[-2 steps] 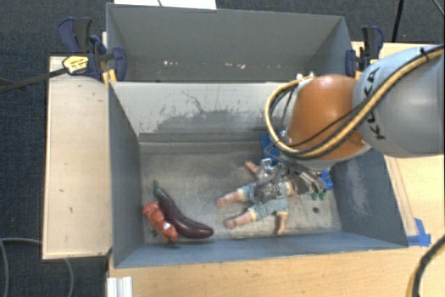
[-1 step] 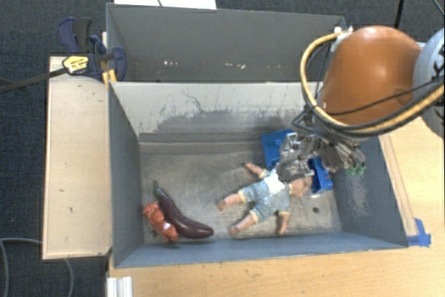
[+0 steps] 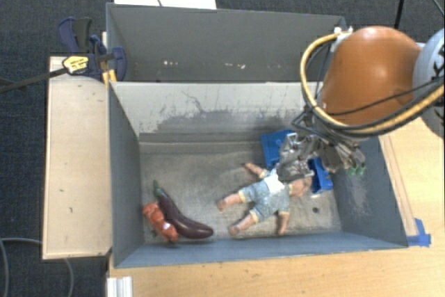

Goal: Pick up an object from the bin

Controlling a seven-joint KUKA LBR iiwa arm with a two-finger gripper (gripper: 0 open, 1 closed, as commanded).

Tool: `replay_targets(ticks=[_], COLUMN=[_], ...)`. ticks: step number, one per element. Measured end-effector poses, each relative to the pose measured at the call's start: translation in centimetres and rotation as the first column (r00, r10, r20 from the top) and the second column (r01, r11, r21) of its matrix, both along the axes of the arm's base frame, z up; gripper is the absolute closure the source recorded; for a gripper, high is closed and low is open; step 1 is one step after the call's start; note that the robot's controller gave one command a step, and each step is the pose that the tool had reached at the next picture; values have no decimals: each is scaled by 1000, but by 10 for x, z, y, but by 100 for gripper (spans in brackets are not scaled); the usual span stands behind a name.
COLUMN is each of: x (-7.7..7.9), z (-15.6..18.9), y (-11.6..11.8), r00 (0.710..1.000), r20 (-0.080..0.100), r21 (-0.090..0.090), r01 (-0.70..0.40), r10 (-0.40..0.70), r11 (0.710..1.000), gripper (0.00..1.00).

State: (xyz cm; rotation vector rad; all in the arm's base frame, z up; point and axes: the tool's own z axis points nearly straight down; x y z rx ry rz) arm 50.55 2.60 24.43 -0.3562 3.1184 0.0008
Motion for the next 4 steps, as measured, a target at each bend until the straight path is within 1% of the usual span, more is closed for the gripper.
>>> replay_targets(ticks=[1, 2, 3, 4], x=[-27, -26, -8, 18], z=[-89, -88, -48, -68], y=[100, 98, 91, 67], r00=[990, 991, 980, 970], r20=[-7, -4, -5, 14], r21=[3, 2, 0, -2], r01=[-139, -134, -201, -243], r10=[139, 134, 201, 243], r11=[990, 991, 980, 970], gripper=[0, 0, 0, 0])
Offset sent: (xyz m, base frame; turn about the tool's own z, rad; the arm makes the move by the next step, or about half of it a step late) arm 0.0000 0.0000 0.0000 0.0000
